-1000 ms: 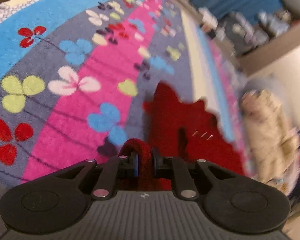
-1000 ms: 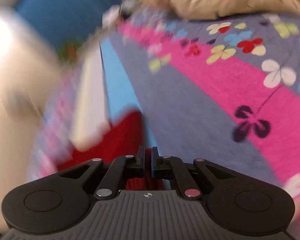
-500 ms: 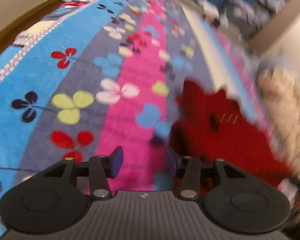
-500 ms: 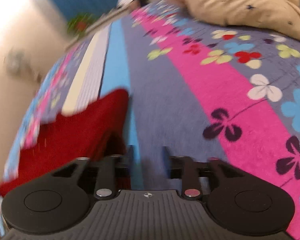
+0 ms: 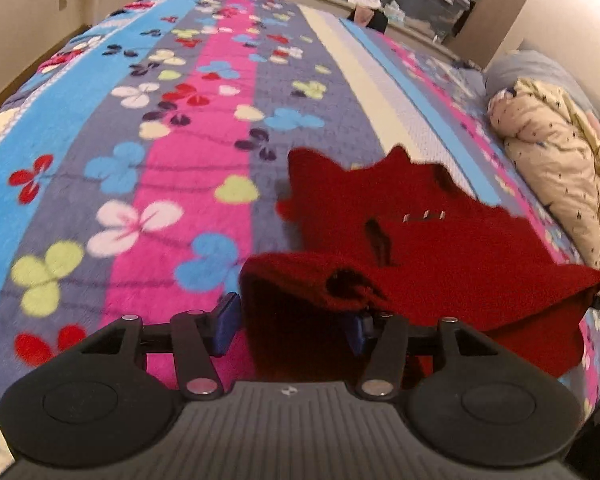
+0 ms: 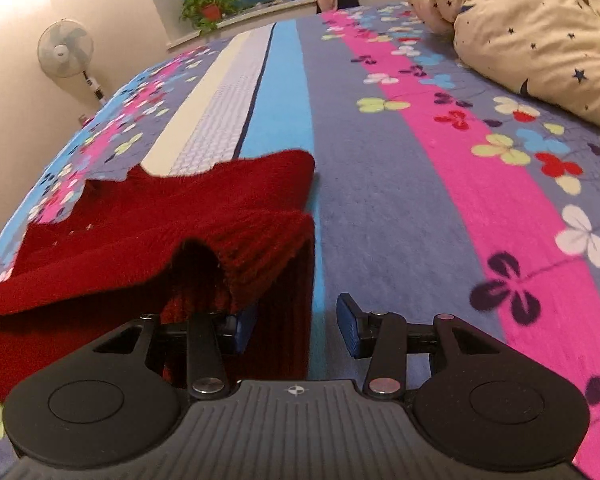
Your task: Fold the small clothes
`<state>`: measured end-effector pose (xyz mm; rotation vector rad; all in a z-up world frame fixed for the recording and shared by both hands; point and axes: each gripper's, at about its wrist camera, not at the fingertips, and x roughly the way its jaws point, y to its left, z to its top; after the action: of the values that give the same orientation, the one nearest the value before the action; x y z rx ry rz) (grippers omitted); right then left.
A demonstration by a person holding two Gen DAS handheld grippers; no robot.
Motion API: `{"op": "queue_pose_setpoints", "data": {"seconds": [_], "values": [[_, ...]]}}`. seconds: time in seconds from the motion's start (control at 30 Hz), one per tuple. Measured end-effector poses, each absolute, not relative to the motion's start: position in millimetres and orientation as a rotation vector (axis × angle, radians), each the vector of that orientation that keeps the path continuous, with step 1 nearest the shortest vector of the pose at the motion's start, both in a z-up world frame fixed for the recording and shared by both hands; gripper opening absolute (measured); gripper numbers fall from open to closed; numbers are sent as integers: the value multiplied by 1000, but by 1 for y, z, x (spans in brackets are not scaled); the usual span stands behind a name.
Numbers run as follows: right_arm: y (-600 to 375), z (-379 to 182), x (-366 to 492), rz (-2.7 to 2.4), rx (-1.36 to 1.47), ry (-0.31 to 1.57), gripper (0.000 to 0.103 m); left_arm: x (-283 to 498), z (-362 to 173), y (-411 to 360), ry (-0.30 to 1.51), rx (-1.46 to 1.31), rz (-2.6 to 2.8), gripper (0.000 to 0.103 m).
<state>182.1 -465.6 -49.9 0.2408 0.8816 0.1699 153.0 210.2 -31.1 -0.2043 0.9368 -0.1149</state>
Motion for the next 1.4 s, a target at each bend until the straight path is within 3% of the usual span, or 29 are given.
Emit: {"op": "queue_pose_setpoints", "data": {"seconds": [0.3, 0.6, 0.7, 0.77, 0.87, 0.9, 0.93, 1.4], "values": [[-470, -46, 207, 119, 356, 781, 48, 187, -48, 216, 933, -314, -70, 59], [-477, -67, 233, 106, 477, 815, 49, 200, -61, 221, 945, -372, -60, 59], [-475, -69, 236, 101, 488, 820, 49, 203, -64, 223, 948, -390, -57, 55], [-473, -69, 237, 103, 487, 816, 48, 205, -66, 223, 950, -398, -58, 47], [-469, -69, 238, 118, 468, 811, 25, 207, -69, 220, 973, -379, -63, 14], [-467, -68, 238, 115, 449, 806, 15, 207, -70, 219, 983, -363, -62, 14], [-464, -66, 238, 108, 422, 796, 13, 207, -70, 219, 985, -356, -60, 13], [-450, -38, 231, 63, 272, 606, 10, 201, -43, 209, 834, -244, -49, 11]]}}
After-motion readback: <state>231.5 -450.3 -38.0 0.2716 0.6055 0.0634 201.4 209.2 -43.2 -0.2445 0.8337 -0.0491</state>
